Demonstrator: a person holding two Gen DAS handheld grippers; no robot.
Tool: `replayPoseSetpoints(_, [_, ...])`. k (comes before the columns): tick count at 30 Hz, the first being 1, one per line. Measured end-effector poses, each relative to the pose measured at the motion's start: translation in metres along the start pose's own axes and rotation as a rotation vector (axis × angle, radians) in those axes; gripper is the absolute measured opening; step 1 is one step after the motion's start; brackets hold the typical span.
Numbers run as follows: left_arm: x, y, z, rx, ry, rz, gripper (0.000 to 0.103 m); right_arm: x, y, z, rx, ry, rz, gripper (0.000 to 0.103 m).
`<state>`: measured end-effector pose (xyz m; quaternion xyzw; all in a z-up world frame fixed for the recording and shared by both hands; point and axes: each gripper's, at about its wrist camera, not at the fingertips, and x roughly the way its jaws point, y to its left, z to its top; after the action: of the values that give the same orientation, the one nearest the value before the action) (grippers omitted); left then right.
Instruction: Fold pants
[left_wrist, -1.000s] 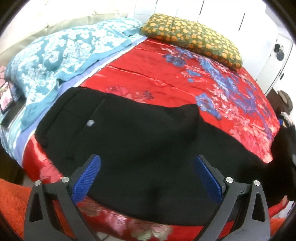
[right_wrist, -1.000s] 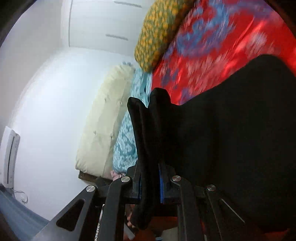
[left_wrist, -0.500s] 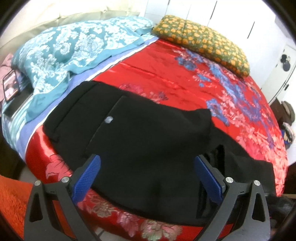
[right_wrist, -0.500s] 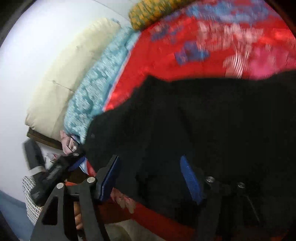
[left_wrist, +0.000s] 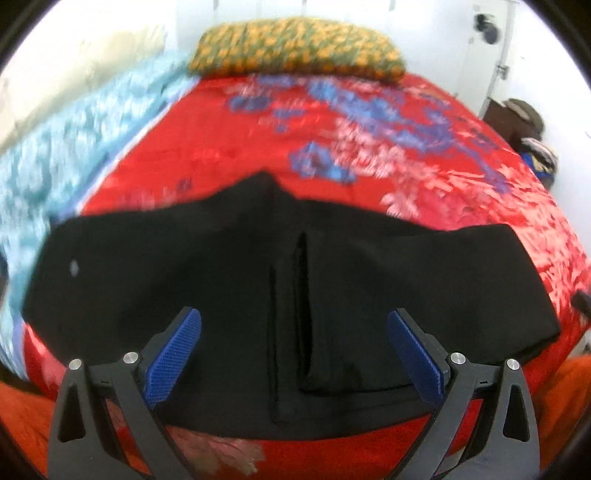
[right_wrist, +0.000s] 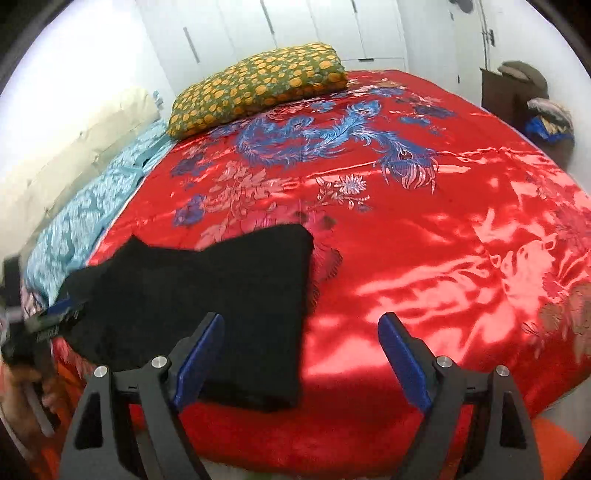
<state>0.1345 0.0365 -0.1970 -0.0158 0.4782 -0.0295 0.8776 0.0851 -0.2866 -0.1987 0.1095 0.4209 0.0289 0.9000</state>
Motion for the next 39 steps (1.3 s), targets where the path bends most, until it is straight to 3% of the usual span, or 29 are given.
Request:
replayPoseSetpoints(2, [0.012,0.005,0.000,-0.017,0.039,0.019,0.100,-0.001,0.006,-0.008,-0.035,0.006,-0.019,0.086])
replayPoseSetpoints(3, [0.015,0.006,-0.002,-0.023,0.045,0.012,0.087,0.002,0.011,-0.012,-0.068,0.017,-0.034,0.086])
replayPoseSetpoints(4, [0.018,0.008,-0.003,-0.031,0.060,-0.025,0.071,0.006,0.016,-0.012,-0.099,0.031,-0.041,0.086])
replayPoseSetpoints(5, [0.022,0.007,-0.006,-0.030,0.089,-0.059,0.027,0.009,0.023,-0.012,-0.148,0.037,-0.060,0.086])
replayPoseSetpoints(6, [0.026,0.005,-0.009,-0.024,0.127,-0.092,0.009,0.004,0.026,-0.011,-0.177,0.022,-0.080,0.086])
replayPoseSetpoints(10, [0.020,-0.002,-0.022,0.026,0.136,-0.072,0.009,-0.003,0.035,-0.007,-0.135,-0.033,-0.072,0.086])
replayPoseSetpoints(12, [0.013,-0.004,-0.024,0.052,0.136,-0.063,0.009,0.015,0.035,-0.002,-0.111,0.020,-0.112,0.086])
replayPoseSetpoints(13, [0.010,-0.003,-0.025,0.061,0.137,-0.057,0.010,0.032,0.035,-0.007,-0.132,0.111,-0.146,0.086])
replayPoseSetpoints(15, [0.004,0.001,-0.027,0.051,0.135,-0.047,0.022,0.054,0.035,-0.021,-0.183,0.238,-0.182,0.085])
replayPoseSetpoints(16, [-0.001,0.005,-0.026,0.033,0.127,-0.041,0.028,0.053,0.034,-0.027,-0.186,0.232,-0.175,0.086])
replayPoseSetpoints(18, [-0.009,0.013,-0.021,0.003,0.084,-0.021,0.062,0.046,0.029,-0.033,-0.161,0.224,-0.166,0.087])
replayPoseSetpoints(20, [-0.022,0.018,-0.016,-0.019,0.003,-0.010,0.076,0.041,0.024,-0.032,-0.131,0.232,-0.163,0.087])
replayPoseSetpoints(23, [-0.030,0.015,-0.007,-0.018,-0.093,-0.013,0.084,0.026,0.024,-0.027,-0.130,0.188,-0.199,0.087])
replayPoseSetpoints(25, [-0.025,0.006,-0.004,0.008,-0.111,-0.026,0.086,0.003,0.032,-0.019,-0.141,0.073,-0.226,0.087])
replayPoseSetpoints(28, [-0.006,-0.013,-0.005,0.072,-0.067,-0.036,0.086,-0.015,0.048,-0.006,-0.161,-0.041,-0.165,0.087])
replayPoseSetpoints(31, [0.019,-0.027,-0.014,0.120,0.047,-0.026,0.086,-0.014,0.071,0.003,-0.190,-0.068,-0.043,0.087])
replayPoseSetpoints(34, [0.042,-0.027,-0.026,0.119,0.158,-0.016,0.086,0.003,0.094,0.001,-0.233,-0.041,0.047,0.087])
replayPoseSetpoints(36, [0.044,-0.020,-0.027,0.076,0.156,-0.019,0.096,0.021,0.104,-0.008,-0.254,0.002,0.048,0.087])
replayPoseSetpoints(39, [0.045,-0.012,-0.028,0.052,0.171,-0.021,0.097,0.048,0.102,-0.023,-0.232,0.100,0.021,0.087])
